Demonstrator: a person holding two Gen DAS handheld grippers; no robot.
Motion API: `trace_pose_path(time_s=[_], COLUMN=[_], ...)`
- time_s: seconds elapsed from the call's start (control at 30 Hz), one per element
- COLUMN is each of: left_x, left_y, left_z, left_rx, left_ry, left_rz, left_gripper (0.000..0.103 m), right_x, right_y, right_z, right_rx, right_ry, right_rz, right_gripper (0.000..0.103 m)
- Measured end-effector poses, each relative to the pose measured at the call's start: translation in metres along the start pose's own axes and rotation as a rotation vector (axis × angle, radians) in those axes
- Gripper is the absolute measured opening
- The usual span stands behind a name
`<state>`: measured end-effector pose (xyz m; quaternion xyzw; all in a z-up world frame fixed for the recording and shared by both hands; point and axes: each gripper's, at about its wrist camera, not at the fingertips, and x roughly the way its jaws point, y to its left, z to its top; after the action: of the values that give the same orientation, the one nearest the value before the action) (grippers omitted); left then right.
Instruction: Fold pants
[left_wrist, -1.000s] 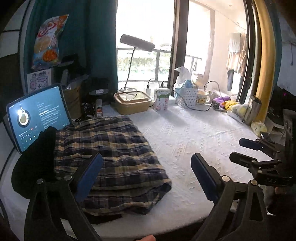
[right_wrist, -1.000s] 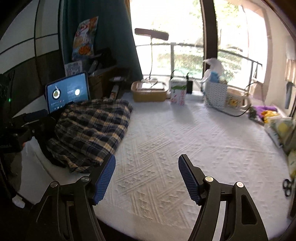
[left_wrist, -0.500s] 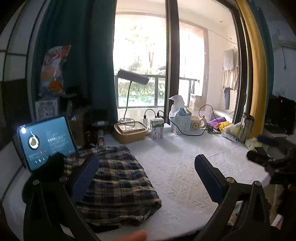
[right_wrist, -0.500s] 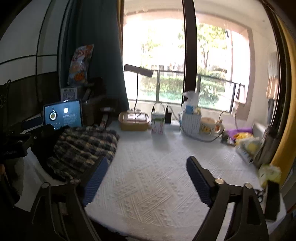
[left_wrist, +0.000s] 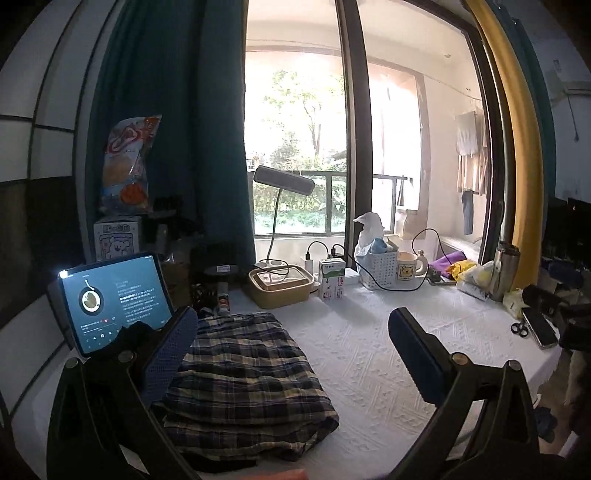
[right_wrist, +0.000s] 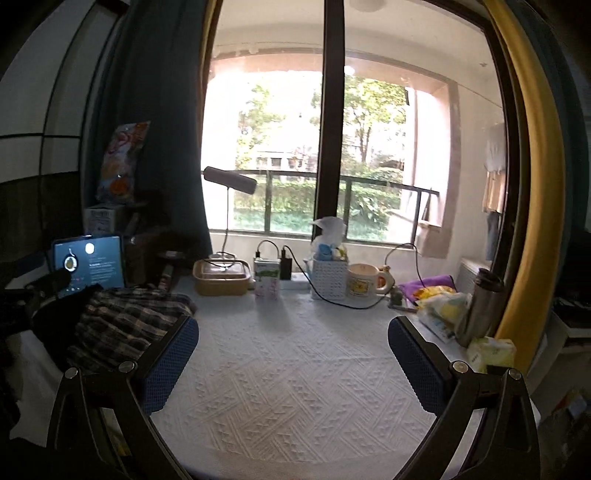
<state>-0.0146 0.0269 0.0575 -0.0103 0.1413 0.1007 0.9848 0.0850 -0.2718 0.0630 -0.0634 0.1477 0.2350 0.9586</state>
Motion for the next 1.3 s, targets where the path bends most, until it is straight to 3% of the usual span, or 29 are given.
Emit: trace_pose_path(time_s=[0.33,1.3], left_x=[-0.0019,-0.0061], left_y=[-0.001,-0.0051], left_z=[-0.0026,-0.0041], left_rx=[-0.005,-0.008], left_ry=[0.011,0.015], left_rz=[0.005,0.009], left_gripper=[0.102,0.102], right_x=[0.0013,0.0007], right_y=[0.0036,0.008], right_z=[-0.0022,-0.0013], right_rx=[0.012,0.009], right_ry=[0.016,0.016], right_rz=[0.039,0.043], right_gripper=[0.103,0.103])
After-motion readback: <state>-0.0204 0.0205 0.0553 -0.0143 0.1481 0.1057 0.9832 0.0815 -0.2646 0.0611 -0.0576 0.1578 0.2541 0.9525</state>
